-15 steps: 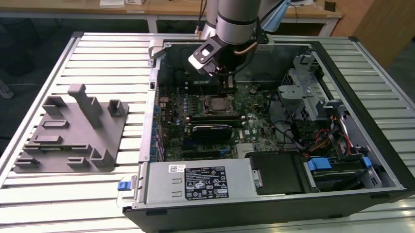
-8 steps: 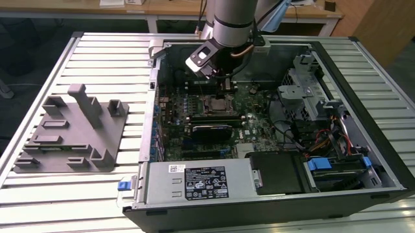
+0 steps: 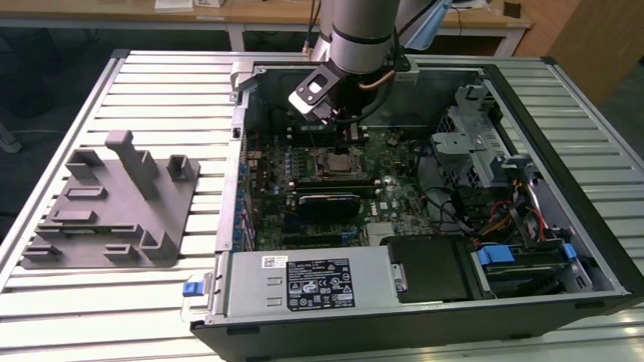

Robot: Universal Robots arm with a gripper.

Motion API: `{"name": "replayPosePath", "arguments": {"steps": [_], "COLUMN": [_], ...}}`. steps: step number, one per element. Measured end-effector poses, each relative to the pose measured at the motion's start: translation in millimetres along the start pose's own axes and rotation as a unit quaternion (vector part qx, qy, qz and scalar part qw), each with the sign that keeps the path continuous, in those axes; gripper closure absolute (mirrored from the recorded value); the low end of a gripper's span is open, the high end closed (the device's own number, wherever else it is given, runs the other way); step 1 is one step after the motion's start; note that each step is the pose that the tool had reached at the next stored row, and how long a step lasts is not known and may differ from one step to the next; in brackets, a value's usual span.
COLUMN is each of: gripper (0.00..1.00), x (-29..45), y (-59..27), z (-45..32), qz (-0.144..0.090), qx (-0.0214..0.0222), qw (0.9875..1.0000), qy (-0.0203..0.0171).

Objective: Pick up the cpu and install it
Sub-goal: 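Close the cpu cover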

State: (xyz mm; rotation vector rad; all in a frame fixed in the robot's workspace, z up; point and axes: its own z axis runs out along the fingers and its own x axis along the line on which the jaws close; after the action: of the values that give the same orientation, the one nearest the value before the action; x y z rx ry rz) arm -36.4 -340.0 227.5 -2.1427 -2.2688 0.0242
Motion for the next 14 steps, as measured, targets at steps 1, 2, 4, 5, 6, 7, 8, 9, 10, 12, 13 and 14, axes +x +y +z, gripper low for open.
{"name": "replayPosePath", "arguments": {"steps": [1,2,4,5,6,7,8,9,10,12,13,14], "gripper": [0.89,0.89,0.89,0.89,0.89,0.89,0.89,0.89,0.89,0.89,0.89,0.89], "x": [0.0,0.0,0.0,0.0,0.0,0.0,0.0,0.0,0.0,0.0,0.0,0.0], "y": [0.0,0.0,0.0,0.0,0.0,0.0,0.0,0.0,0.0,0.0,0.0,0.0], "z": [0.0,0.0,0.0,0.1,0.1,0.1,0.1,0.2,0.2,0.3,0.4,0.4], "qz": [-0.001,-0.003,-0.014,-0.021,-0.030,-0.039,-0.048,-0.057,-0.066,-0.084,-0.093,-0.102], "qx": [0.0000,0.0000,0.0001,0.0001,0.0001,0.0002,0.0002,0.0003,0.0003,0.0004,0.0004,0.0005], "qw": [1.0000,1.0000,0.9999,0.9998,0.9995,0.9992,0.9989,0.9984,0.9978,0.9965,0.9957,0.9947], "qy": [0.0000,-0.0001,-0.0004,-0.0006,-0.0008,-0.0010,-0.0013,-0.0015,-0.0017,-0.0022,-0.0024,-0.0026]}}
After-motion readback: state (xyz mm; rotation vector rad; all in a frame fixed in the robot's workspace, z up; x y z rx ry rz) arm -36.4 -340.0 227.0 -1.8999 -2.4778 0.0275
